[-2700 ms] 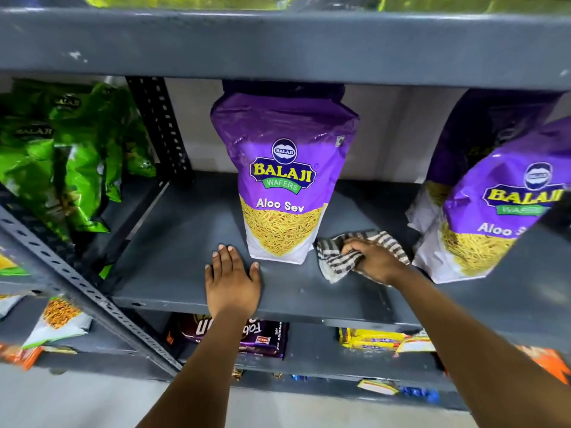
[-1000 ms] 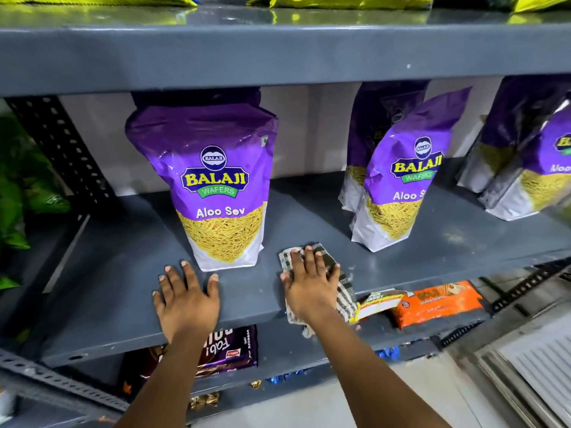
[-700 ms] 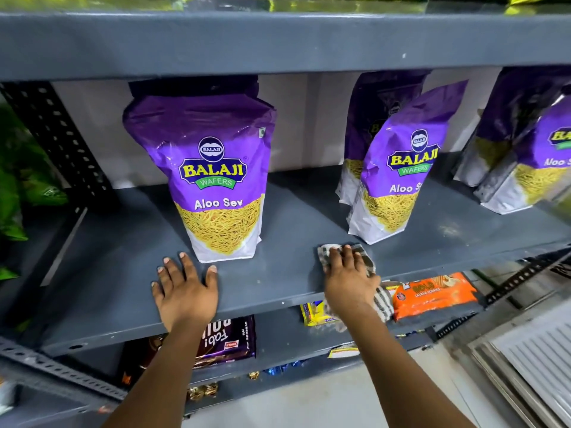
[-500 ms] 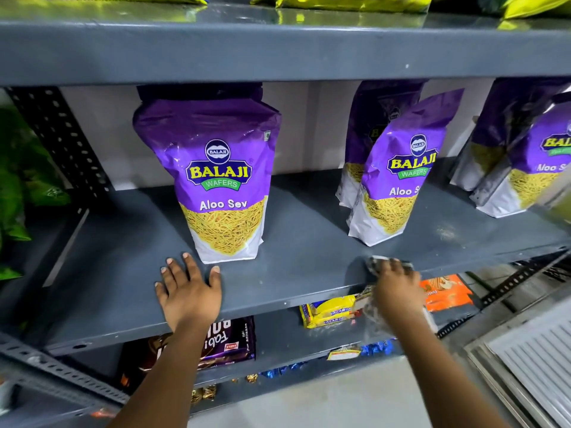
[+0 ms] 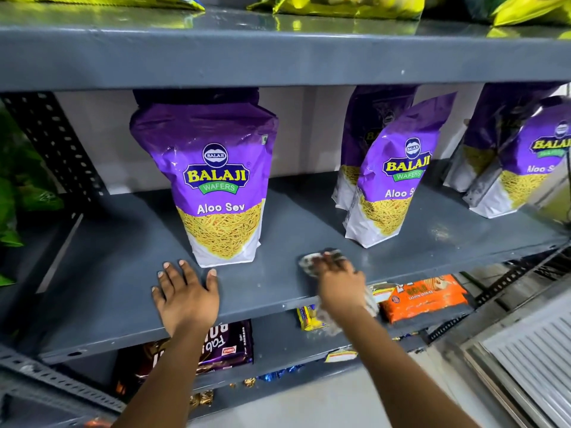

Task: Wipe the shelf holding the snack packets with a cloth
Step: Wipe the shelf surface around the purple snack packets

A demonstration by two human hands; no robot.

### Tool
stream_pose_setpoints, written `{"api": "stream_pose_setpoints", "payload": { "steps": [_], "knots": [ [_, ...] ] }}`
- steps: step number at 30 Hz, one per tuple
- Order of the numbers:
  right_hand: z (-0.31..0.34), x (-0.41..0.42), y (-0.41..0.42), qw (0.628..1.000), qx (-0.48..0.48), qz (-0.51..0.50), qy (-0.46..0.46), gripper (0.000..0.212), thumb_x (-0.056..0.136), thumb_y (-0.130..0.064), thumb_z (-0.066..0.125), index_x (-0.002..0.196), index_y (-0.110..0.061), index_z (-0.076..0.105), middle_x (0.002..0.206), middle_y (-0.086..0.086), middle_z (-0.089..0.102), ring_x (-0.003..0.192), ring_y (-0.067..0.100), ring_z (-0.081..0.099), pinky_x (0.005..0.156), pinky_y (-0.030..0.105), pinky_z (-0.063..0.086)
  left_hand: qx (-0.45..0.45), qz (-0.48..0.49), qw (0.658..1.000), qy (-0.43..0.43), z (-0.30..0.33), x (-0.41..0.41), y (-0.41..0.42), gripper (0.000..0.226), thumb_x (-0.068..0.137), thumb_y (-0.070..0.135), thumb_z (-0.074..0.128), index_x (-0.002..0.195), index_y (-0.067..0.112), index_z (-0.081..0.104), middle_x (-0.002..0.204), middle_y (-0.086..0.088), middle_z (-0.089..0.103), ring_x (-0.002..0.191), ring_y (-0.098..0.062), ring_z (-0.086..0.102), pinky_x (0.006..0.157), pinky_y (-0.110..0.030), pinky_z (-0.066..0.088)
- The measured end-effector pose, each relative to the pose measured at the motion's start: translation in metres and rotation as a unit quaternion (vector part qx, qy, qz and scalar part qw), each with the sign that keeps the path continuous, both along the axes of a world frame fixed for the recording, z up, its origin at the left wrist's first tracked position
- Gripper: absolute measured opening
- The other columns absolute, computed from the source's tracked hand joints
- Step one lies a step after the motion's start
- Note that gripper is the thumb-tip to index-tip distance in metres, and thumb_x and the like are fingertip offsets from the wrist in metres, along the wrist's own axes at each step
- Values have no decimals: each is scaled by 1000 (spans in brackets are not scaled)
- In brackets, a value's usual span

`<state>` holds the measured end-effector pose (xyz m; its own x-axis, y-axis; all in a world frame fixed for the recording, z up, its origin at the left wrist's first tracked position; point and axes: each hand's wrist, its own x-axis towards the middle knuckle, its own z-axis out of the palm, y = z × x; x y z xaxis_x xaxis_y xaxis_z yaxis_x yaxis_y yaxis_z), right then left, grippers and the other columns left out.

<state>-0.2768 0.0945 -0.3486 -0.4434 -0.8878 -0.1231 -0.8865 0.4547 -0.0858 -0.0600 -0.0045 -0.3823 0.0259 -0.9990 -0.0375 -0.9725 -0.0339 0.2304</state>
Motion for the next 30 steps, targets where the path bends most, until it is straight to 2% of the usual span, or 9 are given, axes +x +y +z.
{"api": "stream_pose_setpoints", "payload": {
  "steps": [3,9,12,14,16,22,25,27,30],
  "knots": [
    [2,-55,32,995,13,-98,14,76,79,-17,60,142,-25,18,154,-5,24,139,24,19,105,45,33,-4,-1,1000,2,1,0,-1,69,94,51,14,147,9,4,157,-18,0,144,-31,1,117,-45,2],
    [25,-103,51,966,-23,-255,49,34,86,-10,45,120,-14,44,122,17,60,116,37,47,93,45,44,-1,-2,1000,1,0,-2,-1,71,93,52,13,147,7,2,157,-19,-1,144,-32,0,117,-46,2],
    [23,-38,14,987,-111,-112,-13,35,89,-9,40,123,-17,41,119,20,58,111,37,48,91,43,44,6,-2,1000,-7,0,-3,-2,71,93,51,14,146,6,2,157,-18,-1,144,-32,0,117,-46,2],
    [10,16,0,993,-97,49,-47,40,90,-16,44,129,-25,39,132,13,52,121,33,41,96,42,39,11,4,1000,-5,0,-3,-1,70,94,48,18,146,3,6,156,-19,3,144,-32,3,117,-46,4],
    [-4,32,-3,989,-75,121,-46,42,92,-28,43,133,-32,36,144,-1,42,130,27,31,98,43,33,7,14,1000,7,-1,-5,5,68,95,44,21,145,-1,10,156,-20,8,144,-33,7,116,-47,6],
    [-17,-51,9,994,-102,29,-4,40,94,-34,38,133,-31,38,146,-8,42,134,22,31,96,37,33,-53,-37,995,74,-11,-59,68,69,87,41,22,131,-10,39,140,-31,40,130,-46,37,104,-65,23],
    [-14,-81,20,993,-119,13,-13,39,94,-33,41,133,-29,41,145,-7,44,133,22,34,96,39,34,-47,-136,988,53,-10,-112,91,70,94,46,7,130,-2,42,138,-24,47,131,-34,33,113,-50,10],
    [-16,-102,28,990,-136,17,-13,38,93,-30,44,131,-29,45,142,-7,47,131,24,37,95,40,36,-53,-176,982,41,-4,-150,95,67,94,44,13,128,-1,47,138,-20,48,132,-30,30,112,-42,-1],
    [-14,-135,40,987,-159,26,-2,32,86,-27,56,118,-29,58,125,-6,64,116,26,54,82,43,46,-72,-155,984,46,8,-197,88,70,87,43,12,140,1,30,153,-17,24,142,-30,18,114,-38,-5]
  ]
}}
